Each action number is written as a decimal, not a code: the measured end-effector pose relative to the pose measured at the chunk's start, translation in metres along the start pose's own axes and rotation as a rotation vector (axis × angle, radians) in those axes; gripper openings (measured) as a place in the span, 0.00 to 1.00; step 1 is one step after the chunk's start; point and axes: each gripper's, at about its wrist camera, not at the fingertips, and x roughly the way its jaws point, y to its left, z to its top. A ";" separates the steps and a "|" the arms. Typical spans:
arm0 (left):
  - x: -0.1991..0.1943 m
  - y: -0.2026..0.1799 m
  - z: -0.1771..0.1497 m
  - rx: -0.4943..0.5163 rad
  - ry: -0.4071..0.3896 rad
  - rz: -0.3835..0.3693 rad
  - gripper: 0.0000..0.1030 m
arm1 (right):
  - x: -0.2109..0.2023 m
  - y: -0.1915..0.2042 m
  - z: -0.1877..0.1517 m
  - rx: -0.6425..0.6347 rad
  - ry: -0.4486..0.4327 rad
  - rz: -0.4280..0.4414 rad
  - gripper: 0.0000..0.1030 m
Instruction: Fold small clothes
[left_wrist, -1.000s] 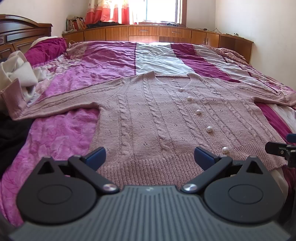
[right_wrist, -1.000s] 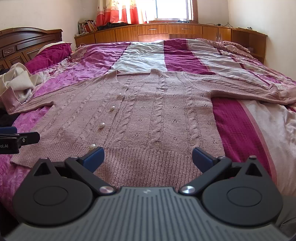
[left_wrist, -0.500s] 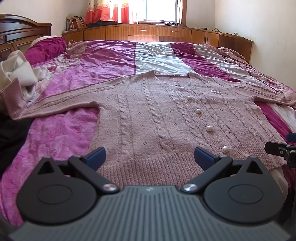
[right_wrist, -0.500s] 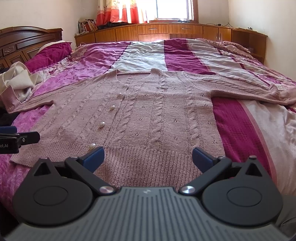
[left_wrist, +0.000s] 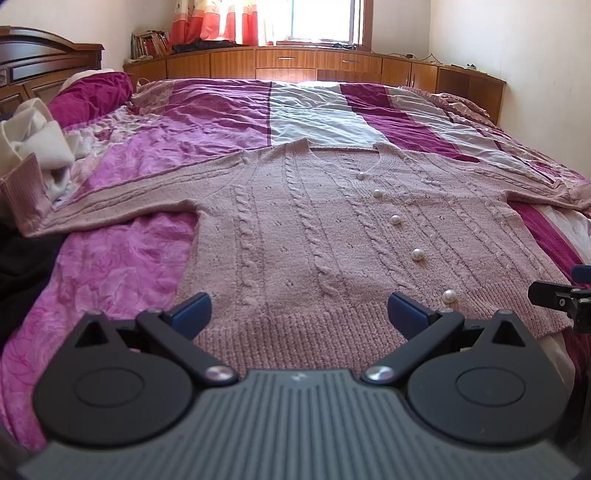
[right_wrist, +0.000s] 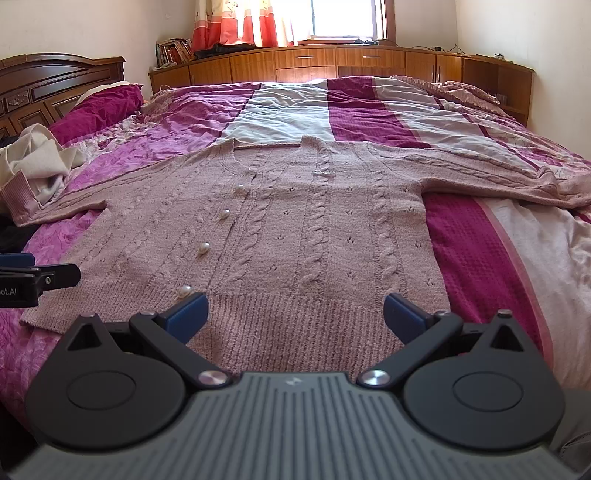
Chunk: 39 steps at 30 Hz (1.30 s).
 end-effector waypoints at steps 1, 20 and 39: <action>0.000 0.000 0.000 0.000 -0.001 0.001 1.00 | 0.000 0.000 0.000 0.001 0.000 0.000 1.00; 0.000 0.001 0.002 -0.013 -0.003 0.006 1.00 | -0.001 0.003 0.001 -0.005 -0.004 0.007 1.00; -0.004 0.015 0.010 -0.049 -0.007 0.025 1.00 | 0.006 0.014 0.022 0.068 -0.010 0.056 1.00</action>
